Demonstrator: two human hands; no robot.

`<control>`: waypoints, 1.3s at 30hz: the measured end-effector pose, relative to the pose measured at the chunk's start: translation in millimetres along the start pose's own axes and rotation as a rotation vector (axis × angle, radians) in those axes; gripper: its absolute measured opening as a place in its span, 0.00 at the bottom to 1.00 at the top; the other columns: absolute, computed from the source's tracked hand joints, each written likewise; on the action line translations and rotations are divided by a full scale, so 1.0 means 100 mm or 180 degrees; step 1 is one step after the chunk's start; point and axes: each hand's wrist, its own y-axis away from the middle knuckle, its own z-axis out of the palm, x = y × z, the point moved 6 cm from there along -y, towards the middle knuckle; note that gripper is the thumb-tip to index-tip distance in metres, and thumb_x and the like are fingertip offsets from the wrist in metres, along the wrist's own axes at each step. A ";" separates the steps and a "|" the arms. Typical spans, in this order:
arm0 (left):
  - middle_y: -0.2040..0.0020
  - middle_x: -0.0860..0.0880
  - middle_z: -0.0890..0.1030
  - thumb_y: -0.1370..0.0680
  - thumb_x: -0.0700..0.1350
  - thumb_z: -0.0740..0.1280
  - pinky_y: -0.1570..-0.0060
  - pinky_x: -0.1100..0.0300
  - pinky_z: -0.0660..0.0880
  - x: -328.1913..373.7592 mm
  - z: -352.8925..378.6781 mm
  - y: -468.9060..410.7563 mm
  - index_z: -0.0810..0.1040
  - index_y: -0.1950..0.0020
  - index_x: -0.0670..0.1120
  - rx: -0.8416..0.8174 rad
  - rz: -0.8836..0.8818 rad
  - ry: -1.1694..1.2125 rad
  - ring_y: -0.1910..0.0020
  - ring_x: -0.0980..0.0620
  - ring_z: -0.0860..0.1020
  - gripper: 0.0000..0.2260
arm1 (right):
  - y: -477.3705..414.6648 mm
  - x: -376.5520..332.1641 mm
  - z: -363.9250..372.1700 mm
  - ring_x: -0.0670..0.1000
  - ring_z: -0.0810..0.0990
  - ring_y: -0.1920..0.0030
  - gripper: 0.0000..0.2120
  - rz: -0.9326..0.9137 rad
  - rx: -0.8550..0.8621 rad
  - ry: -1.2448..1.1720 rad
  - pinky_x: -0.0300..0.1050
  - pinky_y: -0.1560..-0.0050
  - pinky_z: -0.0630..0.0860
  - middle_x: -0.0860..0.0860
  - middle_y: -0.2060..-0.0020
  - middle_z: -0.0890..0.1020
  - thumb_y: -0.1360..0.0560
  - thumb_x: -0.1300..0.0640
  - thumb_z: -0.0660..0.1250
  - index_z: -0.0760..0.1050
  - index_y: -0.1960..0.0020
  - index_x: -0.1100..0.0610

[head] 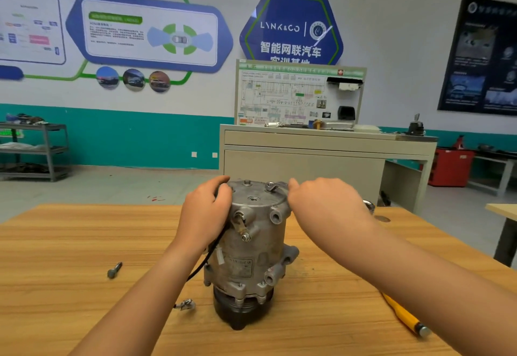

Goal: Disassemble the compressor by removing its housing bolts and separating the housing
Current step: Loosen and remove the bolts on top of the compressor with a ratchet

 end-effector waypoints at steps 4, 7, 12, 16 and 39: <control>0.42 0.41 0.78 0.20 0.42 0.56 0.60 0.57 0.67 -0.01 0.01 -0.02 0.70 0.31 0.46 -0.0117 -0.0212 0.0029 0.51 0.45 0.75 0.18 | -0.06 0.13 -0.06 0.54 0.65 0.68 0.16 -0.0034 0.0109 0.0223 0.43 0.75 0.62 0.52 0.70 0.64 0.25 0.69 0.56 0.69 0.39 0.59; 0.36 0.47 0.75 0.20 0.43 0.57 0.48 0.62 0.65 -0.09 0.00 -0.05 0.70 0.31 0.46 -0.0135 -0.0392 0.0227 0.47 0.56 0.69 0.18 | -0.07 0.26 0.03 0.50 0.61 0.73 0.21 -0.0087 0.0217 0.0241 0.42 0.78 0.56 0.50 0.71 0.62 0.24 0.67 0.55 0.65 0.33 0.55; 0.38 0.49 0.75 0.22 0.46 0.63 0.38 0.50 0.72 -0.23 0.01 -0.04 0.71 0.32 0.48 -0.0063 -0.0614 0.0769 0.41 0.53 0.72 0.18 | -0.11 0.33 0.23 0.49 0.60 0.76 0.25 -0.0017 0.0438 0.0072 0.43 0.80 0.55 0.50 0.73 0.63 0.25 0.67 0.54 0.59 0.30 0.53; 0.39 0.50 0.76 0.22 0.50 0.63 0.38 0.46 0.72 -0.32 0.05 0.01 0.72 0.33 0.50 -0.0056 -0.0762 0.0879 0.40 0.50 0.73 0.18 | -0.14 0.32 0.27 0.50 0.60 0.76 0.22 -0.0009 0.0639 0.0061 0.41 0.80 0.56 0.49 0.73 0.62 0.22 0.63 0.53 0.60 0.30 0.53; 0.53 0.61 0.81 0.20 0.41 0.55 0.63 0.76 0.71 -0.43 0.14 -0.25 0.80 0.50 0.54 -0.0471 -0.0456 0.1507 0.54 0.68 0.77 0.14 | -0.59 0.68 0.74 0.45 0.69 0.44 0.24 0.0011 0.1810 -0.2339 0.43 0.45 0.59 0.46 0.48 0.74 0.24 0.43 0.49 0.80 0.44 0.50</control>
